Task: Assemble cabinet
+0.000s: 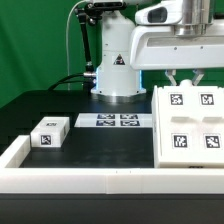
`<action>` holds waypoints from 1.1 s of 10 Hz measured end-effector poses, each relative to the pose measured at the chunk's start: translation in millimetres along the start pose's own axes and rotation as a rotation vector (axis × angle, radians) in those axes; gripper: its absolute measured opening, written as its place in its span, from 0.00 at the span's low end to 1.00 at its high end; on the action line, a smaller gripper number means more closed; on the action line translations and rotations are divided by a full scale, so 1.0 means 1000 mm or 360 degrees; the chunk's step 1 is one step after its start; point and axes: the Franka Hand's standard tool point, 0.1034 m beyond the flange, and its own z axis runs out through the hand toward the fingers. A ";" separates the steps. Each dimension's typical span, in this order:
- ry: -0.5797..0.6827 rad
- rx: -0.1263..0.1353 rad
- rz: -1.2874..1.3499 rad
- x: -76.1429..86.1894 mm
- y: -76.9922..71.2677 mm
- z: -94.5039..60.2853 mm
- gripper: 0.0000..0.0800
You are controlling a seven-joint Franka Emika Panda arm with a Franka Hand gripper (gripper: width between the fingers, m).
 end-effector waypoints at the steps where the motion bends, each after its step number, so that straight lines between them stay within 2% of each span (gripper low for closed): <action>1: 0.0000 0.0000 0.0000 -0.001 0.000 0.001 0.17; 4: 0.0000 -0.0002 -0.0023 0.002 0.004 0.001 0.15; 7: -0.0048 -0.0004 -0.0068 0.017 0.006 -0.015 0.14; 11: -0.0057 -0.0004 -0.0068 0.014 0.006 -0.012 0.12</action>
Offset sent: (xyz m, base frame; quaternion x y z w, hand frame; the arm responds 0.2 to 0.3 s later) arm 0.0162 -0.0065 0.0014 0.0030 0.0026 -0.0323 0.9995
